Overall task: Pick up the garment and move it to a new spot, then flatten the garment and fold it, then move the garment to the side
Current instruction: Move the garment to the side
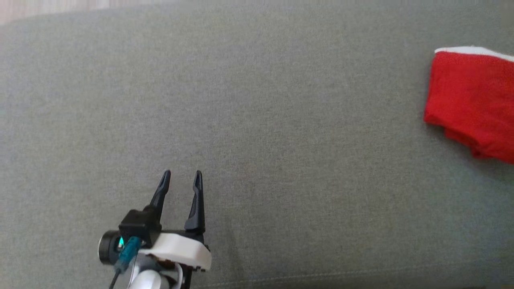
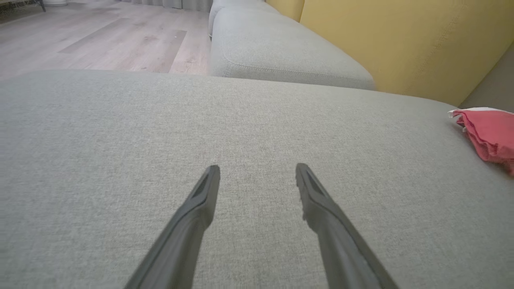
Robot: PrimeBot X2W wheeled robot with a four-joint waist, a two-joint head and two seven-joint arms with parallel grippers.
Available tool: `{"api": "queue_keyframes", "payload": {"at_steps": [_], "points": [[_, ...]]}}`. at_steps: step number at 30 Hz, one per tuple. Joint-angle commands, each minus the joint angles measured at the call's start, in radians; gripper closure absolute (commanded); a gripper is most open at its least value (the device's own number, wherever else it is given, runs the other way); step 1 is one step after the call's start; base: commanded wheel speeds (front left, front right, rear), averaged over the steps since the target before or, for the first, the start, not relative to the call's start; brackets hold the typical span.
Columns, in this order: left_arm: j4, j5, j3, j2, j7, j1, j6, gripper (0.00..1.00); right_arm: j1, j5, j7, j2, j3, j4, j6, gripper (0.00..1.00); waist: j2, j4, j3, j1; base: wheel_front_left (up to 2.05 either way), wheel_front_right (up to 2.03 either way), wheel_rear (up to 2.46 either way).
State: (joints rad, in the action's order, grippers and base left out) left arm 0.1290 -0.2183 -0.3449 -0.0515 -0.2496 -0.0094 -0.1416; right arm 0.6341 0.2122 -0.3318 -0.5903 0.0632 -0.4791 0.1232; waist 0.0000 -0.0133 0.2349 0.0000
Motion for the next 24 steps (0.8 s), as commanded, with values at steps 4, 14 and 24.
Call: {"api": "queue_keyframes", "payload": {"at_steps": [4, 14, 24], "points": [[-0.031, -0.019, 0.038, 0.001, -0.012, 0.016, -0.015, 0.00, -0.093, 0.018, 0.066, 0.028, -0.027, 0.135, 0.008, 0.00, 0.0000, 0.004, -0.067, 0.0000, 0.00, 0.00, 0.00], [0.013, -0.025, 0.115, 0.001, -0.012, 0.084, -0.030, 0.00, -0.416, -0.025, 0.260, 0.280, 0.000, 0.396, 0.008, 0.00, 0.0000, 0.063, -0.176, 0.0000, 0.00, 0.00, 0.00], [0.039, 0.008, 0.169, -0.012, -0.012, 0.101, 0.030, 0.00, -0.653, -0.108, 0.466, 0.511, -0.011, 0.398, 0.008, 0.00, 0.0000, 0.087, -0.212, 0.0000, 0.00, 0.00, 0.00]]}}
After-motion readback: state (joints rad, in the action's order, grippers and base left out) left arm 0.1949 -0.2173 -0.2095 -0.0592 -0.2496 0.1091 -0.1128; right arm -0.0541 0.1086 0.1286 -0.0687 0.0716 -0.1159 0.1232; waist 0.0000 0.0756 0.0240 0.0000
